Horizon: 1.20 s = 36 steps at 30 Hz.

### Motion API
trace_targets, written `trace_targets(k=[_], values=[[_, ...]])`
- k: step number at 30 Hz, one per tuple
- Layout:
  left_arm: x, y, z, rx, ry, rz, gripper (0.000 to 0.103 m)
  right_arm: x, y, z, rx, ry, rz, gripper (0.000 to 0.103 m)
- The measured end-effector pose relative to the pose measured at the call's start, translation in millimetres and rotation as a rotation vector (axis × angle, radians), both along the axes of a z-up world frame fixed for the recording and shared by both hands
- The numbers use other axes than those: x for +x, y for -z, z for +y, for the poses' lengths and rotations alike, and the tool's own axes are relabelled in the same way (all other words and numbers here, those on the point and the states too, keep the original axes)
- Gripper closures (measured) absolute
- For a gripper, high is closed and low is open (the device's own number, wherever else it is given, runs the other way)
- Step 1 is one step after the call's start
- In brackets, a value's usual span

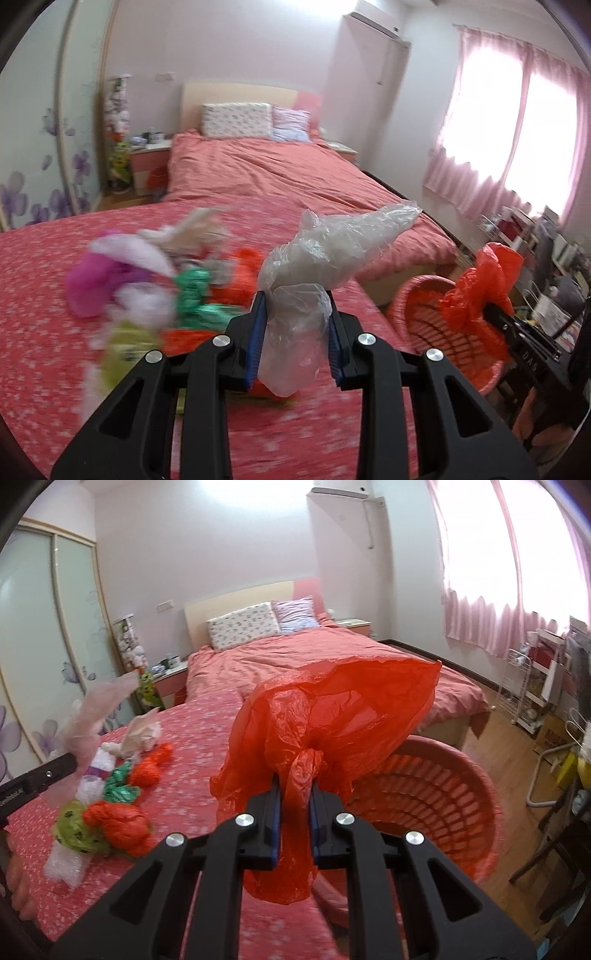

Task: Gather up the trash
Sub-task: 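Carry both bags over the orange basket and open both tools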

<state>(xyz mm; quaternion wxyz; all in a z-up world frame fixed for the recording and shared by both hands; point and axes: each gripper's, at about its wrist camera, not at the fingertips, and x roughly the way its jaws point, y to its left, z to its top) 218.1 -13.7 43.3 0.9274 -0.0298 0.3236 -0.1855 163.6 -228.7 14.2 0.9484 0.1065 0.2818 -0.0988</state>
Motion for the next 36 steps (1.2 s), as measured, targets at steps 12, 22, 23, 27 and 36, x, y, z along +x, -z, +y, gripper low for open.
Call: trace_targets(k=[12,22,23,27,36], values=[[7.8,20.1,-97.9,-0.017,0.19,0.05,0.073,-22.9,16.6,-61.5,0.002,0.128,0.017,0.09],[8.6,33.1,-154.2,-0.006,0.281,0.096,0.073,-30.1,38.4,-92.8,0.016,0.178,0.051,0.09],[8.6,35.1,-158.2,-0.006,0.288,0.101,0.073,-30.6,40.2,-94.4,0.016,0.18,0.053,0.09],[10.6,40.6,-171.3,-0.004,0.308,0.123,0.073,-30.2,43.7,-99.8,0.022,0.183,0.054,0.089],[9.6,49.8,-188.0,0.01,0.347,0.144,0.073,-28.9,47.9,-110.7,0.036,0.189,0.058,0.087]])
